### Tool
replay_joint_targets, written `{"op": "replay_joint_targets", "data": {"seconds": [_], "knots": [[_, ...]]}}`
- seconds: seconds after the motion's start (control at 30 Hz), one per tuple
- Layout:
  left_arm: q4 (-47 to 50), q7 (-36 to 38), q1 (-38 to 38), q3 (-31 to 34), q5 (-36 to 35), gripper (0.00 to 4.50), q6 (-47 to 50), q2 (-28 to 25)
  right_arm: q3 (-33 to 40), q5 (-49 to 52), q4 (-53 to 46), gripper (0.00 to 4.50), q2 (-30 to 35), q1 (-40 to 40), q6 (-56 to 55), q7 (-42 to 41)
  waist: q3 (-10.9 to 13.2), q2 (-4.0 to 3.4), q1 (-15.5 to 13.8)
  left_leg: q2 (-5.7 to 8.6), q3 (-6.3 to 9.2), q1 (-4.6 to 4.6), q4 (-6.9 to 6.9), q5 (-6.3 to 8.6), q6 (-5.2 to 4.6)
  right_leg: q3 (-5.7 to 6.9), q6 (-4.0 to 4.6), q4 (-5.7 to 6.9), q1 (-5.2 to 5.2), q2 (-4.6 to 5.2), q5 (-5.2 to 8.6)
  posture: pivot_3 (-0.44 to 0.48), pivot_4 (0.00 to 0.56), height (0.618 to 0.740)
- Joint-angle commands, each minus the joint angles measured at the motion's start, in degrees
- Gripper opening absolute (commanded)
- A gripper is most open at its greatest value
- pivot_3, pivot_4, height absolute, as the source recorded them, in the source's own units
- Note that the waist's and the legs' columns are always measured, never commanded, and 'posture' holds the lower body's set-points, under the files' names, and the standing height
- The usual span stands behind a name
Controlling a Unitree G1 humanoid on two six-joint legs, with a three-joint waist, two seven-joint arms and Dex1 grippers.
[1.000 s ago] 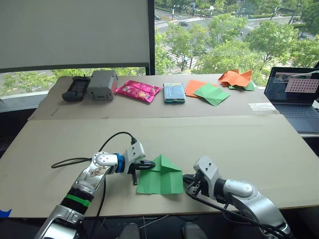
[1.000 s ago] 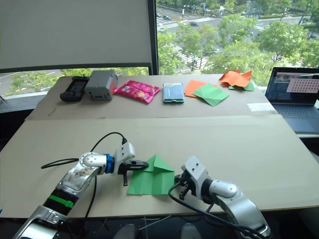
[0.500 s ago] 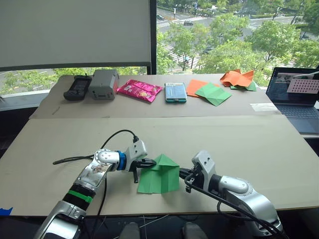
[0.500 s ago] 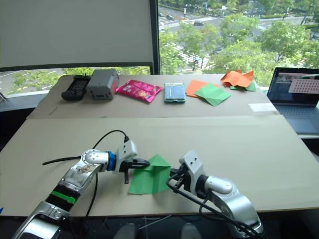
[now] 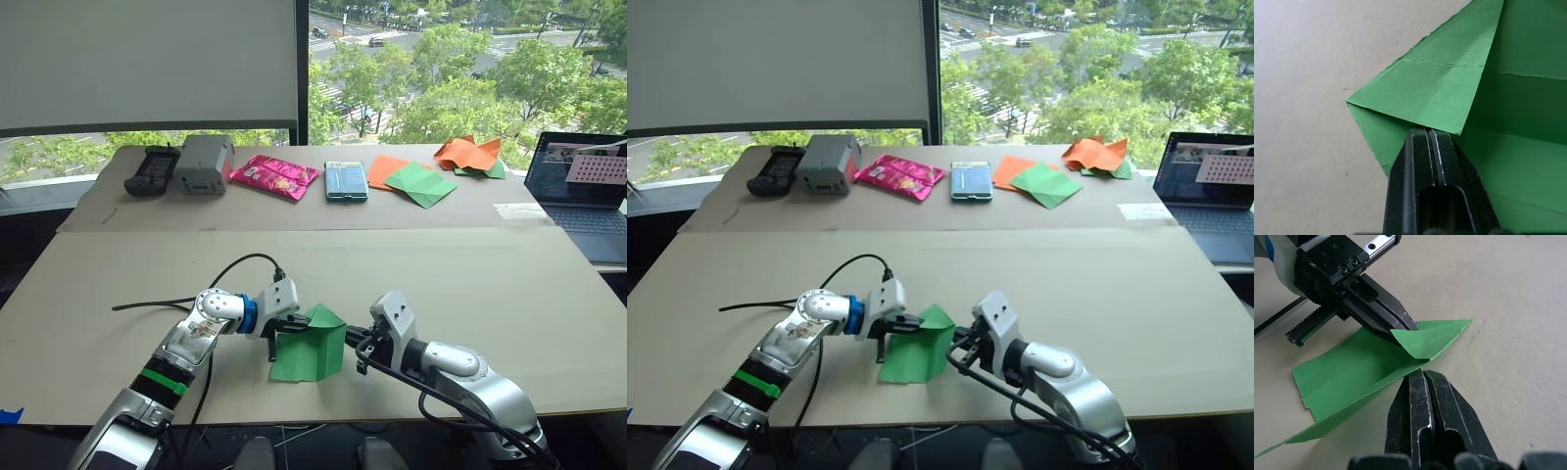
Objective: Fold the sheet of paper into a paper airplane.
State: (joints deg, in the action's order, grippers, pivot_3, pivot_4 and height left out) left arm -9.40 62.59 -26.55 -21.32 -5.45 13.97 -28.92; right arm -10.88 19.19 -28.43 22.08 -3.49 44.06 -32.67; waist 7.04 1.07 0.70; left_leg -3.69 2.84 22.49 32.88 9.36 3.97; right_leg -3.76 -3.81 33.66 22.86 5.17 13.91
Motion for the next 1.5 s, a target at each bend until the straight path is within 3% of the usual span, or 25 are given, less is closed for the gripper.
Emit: {"op": "replay_joint_targets", "data": {"seconds": [0.03, 0.63, 0.9, 1.5], "knots": [[-0.04, 0.47, 0.21, -2.56, 2.53, 0.04, 0.46, 0.45, -0.77, 0.59, -0.58, 0.00, -0.37, -1.94, 0.04, 0.26, 0.00, 0.00, 0.01, 0.00, 0.00, 0.00, 0.00, 0.00, 0.00, 0.00, 0.00, 0.00, 0.00, 0.00, 0.00, 0.000, 0.150, 0.718], [4.34, 1.02, 1.26, 4.15, -0.23, 0.04, 3.56, -6.06, -2.41, 0.36, 0.80, 0.00, -0.92, -3.14, -0.25, 0.95, 0.04, 0.03, 0.41, -0.06, 0.05, -0.02, -0.09, -0.01, -0.01, 0.00, 0.00, 0.38, 0.24, -0.09, 0.00, 0.000, 0.150, 0.718], [8.30, 0.94, -0.93, 9.25, -6.93, 0.04, 9.71, -3.92, -3.52, -0.78, 1.36, 0.00, -0.33, -3.66, -0.57, 0.98, 0.28, 0.16, 0.04, -0.05, 0.04, 0.14, -0.06, -0.01, -0.01, 0.00, 0.00, 0.35, 0.26, -0.08, 0.00, 0.000, 0.150, 0.718], [1.15, -0.72, 3.47, 3.12, 0.04, 0.04, 3.76, -2.85, -5.29, -2.83, -1.27, 0.00, 0.36, -6.74, 0.43, 2.19, 0.27, 0.12, -0.02, -0.04, 0.06, 0.14, -0.02, -0.02, -0.04, -0.01, 0.01, 0.36, 0.23, -0.11, -0.01, 0.000, 0.150, 0.718]]}}
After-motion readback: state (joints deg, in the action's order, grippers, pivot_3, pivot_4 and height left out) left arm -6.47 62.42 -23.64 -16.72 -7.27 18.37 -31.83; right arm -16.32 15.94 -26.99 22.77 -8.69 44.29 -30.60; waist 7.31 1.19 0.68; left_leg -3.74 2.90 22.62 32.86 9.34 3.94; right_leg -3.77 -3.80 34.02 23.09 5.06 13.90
